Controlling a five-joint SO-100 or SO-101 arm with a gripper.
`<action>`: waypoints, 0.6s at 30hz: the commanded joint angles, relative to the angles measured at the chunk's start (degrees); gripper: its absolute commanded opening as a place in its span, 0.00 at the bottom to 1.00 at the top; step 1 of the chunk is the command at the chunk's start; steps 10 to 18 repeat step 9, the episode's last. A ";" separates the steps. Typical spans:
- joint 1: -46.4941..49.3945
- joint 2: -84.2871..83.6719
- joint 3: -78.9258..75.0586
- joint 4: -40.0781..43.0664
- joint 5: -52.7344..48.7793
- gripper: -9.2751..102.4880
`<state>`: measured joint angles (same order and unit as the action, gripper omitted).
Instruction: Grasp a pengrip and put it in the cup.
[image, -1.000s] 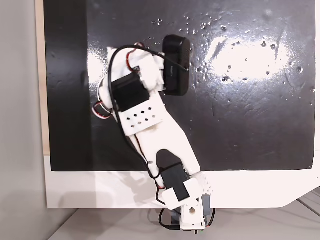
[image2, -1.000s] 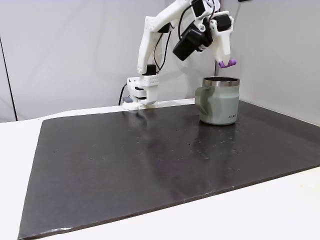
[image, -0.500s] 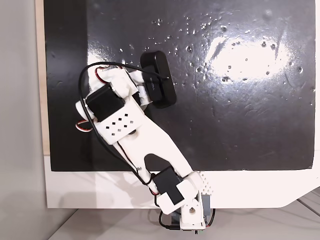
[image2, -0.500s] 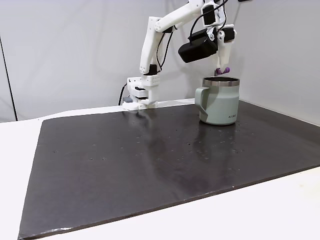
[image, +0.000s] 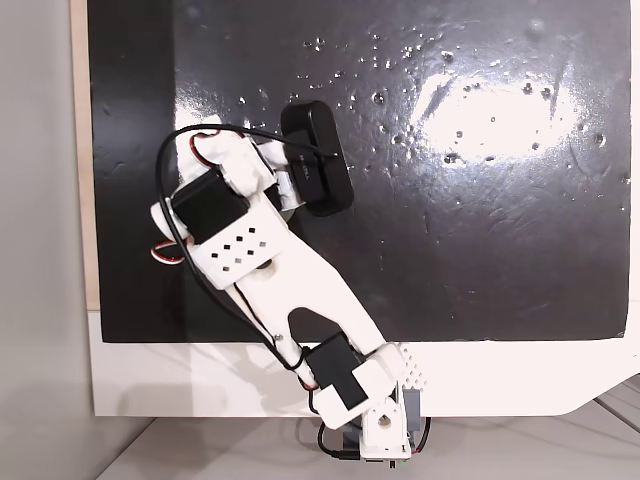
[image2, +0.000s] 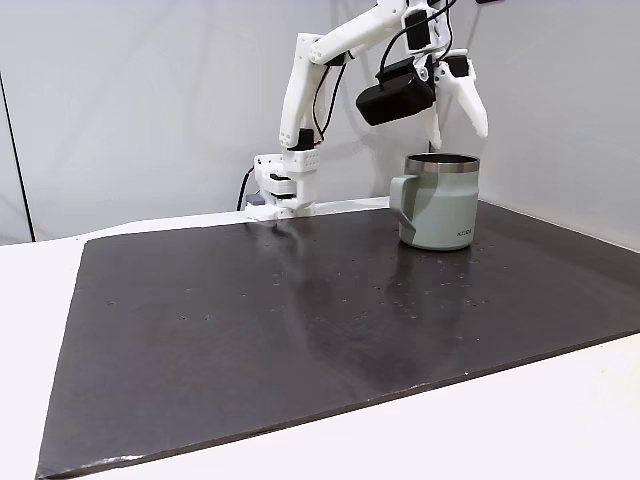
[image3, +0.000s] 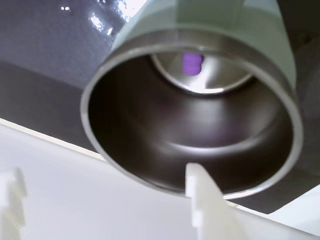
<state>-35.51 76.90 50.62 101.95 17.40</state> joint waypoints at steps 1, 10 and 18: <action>0.62 4.13 -0.44 0.88 0.44 0.42; 0.53 4.13 -0.44 0.70 0.35 0.41; 0.53 4.13 -0.44 0.70 0.35 0.41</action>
